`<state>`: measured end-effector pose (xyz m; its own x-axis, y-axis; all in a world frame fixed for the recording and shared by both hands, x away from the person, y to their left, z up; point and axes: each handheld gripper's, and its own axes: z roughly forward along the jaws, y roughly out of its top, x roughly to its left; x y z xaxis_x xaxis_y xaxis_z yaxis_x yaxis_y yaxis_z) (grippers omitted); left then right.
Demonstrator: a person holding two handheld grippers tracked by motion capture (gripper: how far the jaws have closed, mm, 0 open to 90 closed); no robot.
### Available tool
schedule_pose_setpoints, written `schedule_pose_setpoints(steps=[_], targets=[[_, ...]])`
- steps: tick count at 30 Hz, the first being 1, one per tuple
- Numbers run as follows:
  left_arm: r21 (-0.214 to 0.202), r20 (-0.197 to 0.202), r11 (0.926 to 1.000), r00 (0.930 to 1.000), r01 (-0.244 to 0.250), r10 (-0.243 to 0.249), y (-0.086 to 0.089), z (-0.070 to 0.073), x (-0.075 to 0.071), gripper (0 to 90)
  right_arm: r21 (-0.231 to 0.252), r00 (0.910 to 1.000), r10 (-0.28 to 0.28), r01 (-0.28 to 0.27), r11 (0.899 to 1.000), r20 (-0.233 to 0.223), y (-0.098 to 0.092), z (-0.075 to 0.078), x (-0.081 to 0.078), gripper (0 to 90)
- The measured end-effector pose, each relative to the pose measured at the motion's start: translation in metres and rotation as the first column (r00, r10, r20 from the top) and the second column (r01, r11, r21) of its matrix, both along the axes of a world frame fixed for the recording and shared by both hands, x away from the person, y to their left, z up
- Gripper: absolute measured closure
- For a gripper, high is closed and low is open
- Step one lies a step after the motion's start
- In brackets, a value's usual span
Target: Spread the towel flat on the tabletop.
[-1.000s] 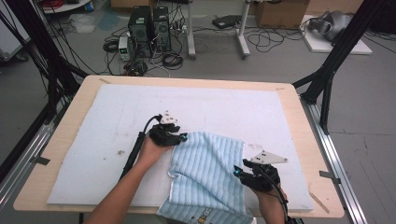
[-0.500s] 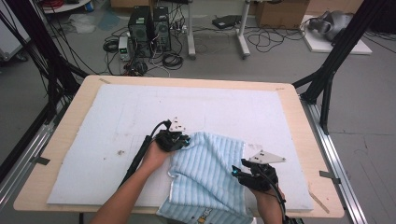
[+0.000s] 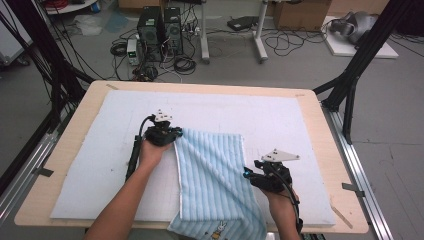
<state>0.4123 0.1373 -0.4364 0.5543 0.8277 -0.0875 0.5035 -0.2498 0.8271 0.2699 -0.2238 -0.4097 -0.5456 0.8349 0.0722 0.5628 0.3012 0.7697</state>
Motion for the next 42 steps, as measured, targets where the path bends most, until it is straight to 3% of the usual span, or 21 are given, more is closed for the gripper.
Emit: schedule_pose_setpoints(steps=[4,8,11,16,19,24,27,30,33,37,42], targets=[[-0.018,-0.010,0.9998,0.9999,-0.008,0.007,0.002,0.000,0.000,81.4,0.010,1.0000,0.000,0.000,1.000,0.000,0.001,0.002,0.002,50.8],[-0.057,0.008,0.9979,0.9995,-0.032,0.032,0.003,0.004,-0.002,50.3,0.009,1.0000,0.002,-0.002,1.000,-0.003,0.003,0.000,0.005,48.6],[-0.058,0.032,0.9974,0.9985,-0.042,0.044,0.007,0.008,-0.006,43.9,0.006,0.9998,-0.020,0.020,1.000,-0.001,0.003,-0.001,0.007,47.0],[-0.091,0.040,0.9940,0.9971,-0.062,0.066,0.023,0.018,-0.012,42.4,0.026,0.9994,-0.034,0.034,0.999,0.007,-0.002,0.000,0.013,44.6],[-0.086,0.040,0.9940,0.9966,-0.068,0.071,0.032,0.021,-0.018,42.4,0.033,0.9981,-0.059,0.058,0.998,0.018,-0.007,0.000,0.021,41.7],[-0.077,0.001,0.9945,0.9975,-0.071,0.071,0.040,0.017,-0.024,43.1,0.030,0.9945,-0.098,0.097,0.995,0.037,-0.010,0.000,0.043,40.8],[-0.080,-0.051,0.9958,0.9979,-0.044,0.040,0.035,0.012,-0.025,43.1,0.001,0.9955,-0.093,0.093,0.996,0.022,-0.005,-0.002,0.058,40.9],[-0.065,-0.061,0.9978,0.9981,-0.014,0.010,0.022,0.006,-0.030,43.7,-0.032,0.9970,-0.076,0.076,0.997,0.017,0.006,-0.005,0.074,40.8],[-0.047,-0.061,0.9989,0.9981,0.000,-0.003,0.014,0.001,-0.031,45.3,-0.056,0.9929,-0.093,0.097,0.994,0.073,0.019,-0.011,0.088,42.5],[-0.079,-0.076,0.9959,0.9964,-0.044,0.038,0.014,-0.003,-0.026,46.1,-0.085,0.9956,-0.093,0.093,0.992,0.014,0.035,-0.023,0.111,43.1],[-0.103,-0.118,0.9899,0.9894,-0.097,0.085,0.016,-0.013,-0.017,45.6,-0.094,0.9981,-0.058,0.055,0.994,-0.023,0.043,-0.029,0.124,48.5]])
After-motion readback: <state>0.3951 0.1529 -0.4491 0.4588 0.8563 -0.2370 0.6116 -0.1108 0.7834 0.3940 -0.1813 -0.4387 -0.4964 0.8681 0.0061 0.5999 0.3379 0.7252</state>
